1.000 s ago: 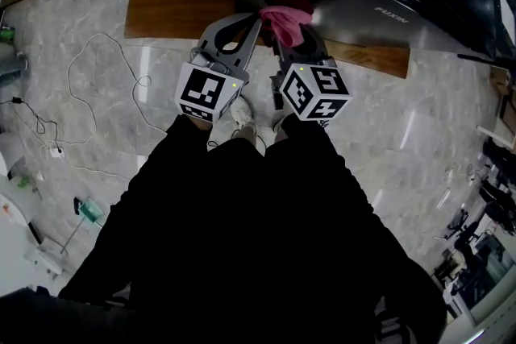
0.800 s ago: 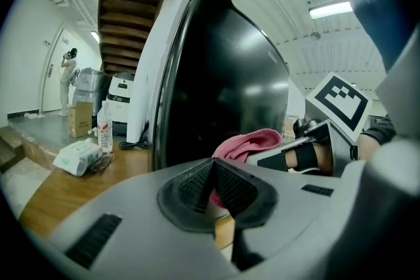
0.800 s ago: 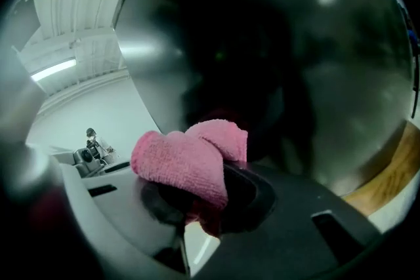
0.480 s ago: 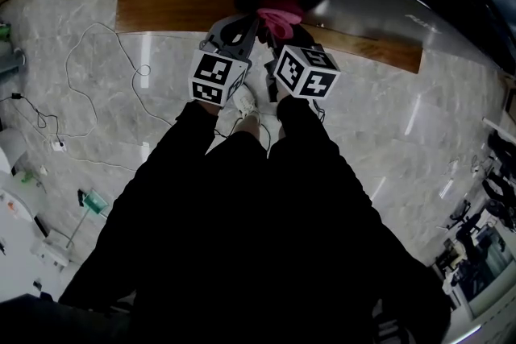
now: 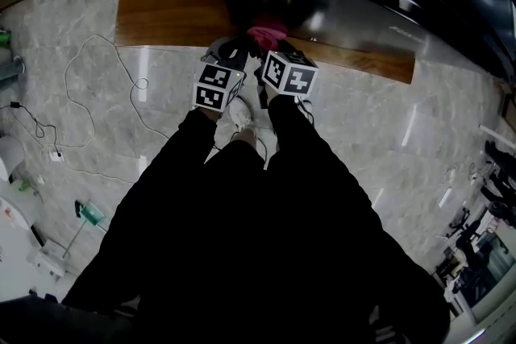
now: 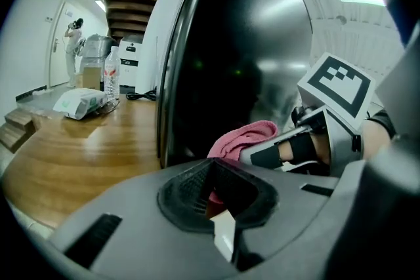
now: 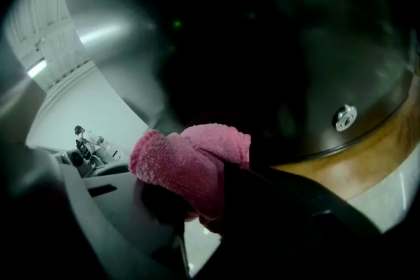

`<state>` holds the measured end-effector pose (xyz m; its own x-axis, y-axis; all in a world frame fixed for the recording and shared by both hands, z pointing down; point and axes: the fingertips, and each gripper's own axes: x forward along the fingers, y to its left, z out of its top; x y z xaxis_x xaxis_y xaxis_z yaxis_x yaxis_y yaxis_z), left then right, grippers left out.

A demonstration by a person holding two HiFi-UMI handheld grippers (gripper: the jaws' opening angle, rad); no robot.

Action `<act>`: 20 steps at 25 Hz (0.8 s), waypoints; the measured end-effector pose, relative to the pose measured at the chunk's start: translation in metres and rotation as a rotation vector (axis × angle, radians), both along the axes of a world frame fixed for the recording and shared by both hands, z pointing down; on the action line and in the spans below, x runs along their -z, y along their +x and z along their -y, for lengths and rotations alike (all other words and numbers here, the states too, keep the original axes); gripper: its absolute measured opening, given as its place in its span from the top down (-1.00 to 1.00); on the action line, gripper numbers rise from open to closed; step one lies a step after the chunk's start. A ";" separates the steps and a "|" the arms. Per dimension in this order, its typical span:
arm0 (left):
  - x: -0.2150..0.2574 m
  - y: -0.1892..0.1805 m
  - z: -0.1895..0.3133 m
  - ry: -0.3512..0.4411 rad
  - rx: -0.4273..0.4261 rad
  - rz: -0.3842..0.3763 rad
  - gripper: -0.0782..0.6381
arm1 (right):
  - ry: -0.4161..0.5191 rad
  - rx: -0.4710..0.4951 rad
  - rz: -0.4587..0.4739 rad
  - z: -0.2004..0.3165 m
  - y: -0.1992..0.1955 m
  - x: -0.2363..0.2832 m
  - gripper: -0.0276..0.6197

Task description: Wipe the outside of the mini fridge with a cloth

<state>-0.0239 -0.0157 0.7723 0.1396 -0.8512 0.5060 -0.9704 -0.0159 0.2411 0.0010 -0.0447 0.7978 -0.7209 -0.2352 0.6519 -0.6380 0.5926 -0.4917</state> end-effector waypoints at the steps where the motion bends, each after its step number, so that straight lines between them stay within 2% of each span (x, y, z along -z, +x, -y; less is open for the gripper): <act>1: 0.008 -0.001 -0.001 0.012 0.000 0.004 0.77 | 0.015 0.028 0.007 -0.001 0.001 0.007 0.64; 6: 0.084 0.012 -0.034 0.110 -0.048 0.009 0.77 | 0.167 0.213 0.143 -0.028 0.024 0.097 0.64; 11: 0.174 0.058 -0.076 0.198 -0.118 0.025 0.77 | 0.338 0.317 0.314 -0.065 0.089 0.217 0.64; 16: 0.254 0.143 -0.076 0.296 -0.215 0.038 0.77 | 0.428 0.324 0.426 -0.070 0.170 0.299 0.64; 20: 0.293 0.225 -0.060 0.356 -0.261 0.051 0.77 | 0.491 0.358 0.457 -0.061 0.246 0.336 0.65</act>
<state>0.2011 0.0446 0.4794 0.3552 -0.9132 0.1998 -0.9334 -0.3350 0.1283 0.2469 0.0166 0.4616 -0.9810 -0.1217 0.1512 -0.1614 0.9441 -0.2874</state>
